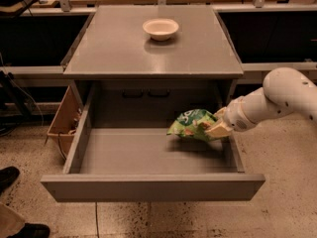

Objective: Place green rice chip bag into top drawer

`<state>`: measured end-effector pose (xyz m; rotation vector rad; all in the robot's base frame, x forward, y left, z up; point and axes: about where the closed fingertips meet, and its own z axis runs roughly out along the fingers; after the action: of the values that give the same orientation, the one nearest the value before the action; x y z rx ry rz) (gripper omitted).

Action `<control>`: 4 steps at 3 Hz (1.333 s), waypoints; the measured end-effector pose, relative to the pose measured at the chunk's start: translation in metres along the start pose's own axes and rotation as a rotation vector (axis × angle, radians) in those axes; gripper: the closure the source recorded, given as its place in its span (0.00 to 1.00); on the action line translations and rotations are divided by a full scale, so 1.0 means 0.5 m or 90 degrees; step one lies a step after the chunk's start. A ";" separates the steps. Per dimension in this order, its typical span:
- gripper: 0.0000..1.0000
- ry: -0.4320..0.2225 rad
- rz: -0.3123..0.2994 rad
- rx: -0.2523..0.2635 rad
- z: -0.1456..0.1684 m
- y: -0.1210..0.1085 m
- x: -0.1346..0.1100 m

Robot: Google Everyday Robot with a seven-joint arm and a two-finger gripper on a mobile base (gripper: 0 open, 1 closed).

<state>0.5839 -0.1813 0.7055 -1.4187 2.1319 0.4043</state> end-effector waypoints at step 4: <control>0.00 -0.026 0.076 0.000 0.087 0.050 -0.021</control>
Offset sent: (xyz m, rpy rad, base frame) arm 0.0004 0.0271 -0.0309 0.0703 0.0219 -0.1051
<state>0.5761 -0.1406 0.6755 -1.2765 2.1894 0.4741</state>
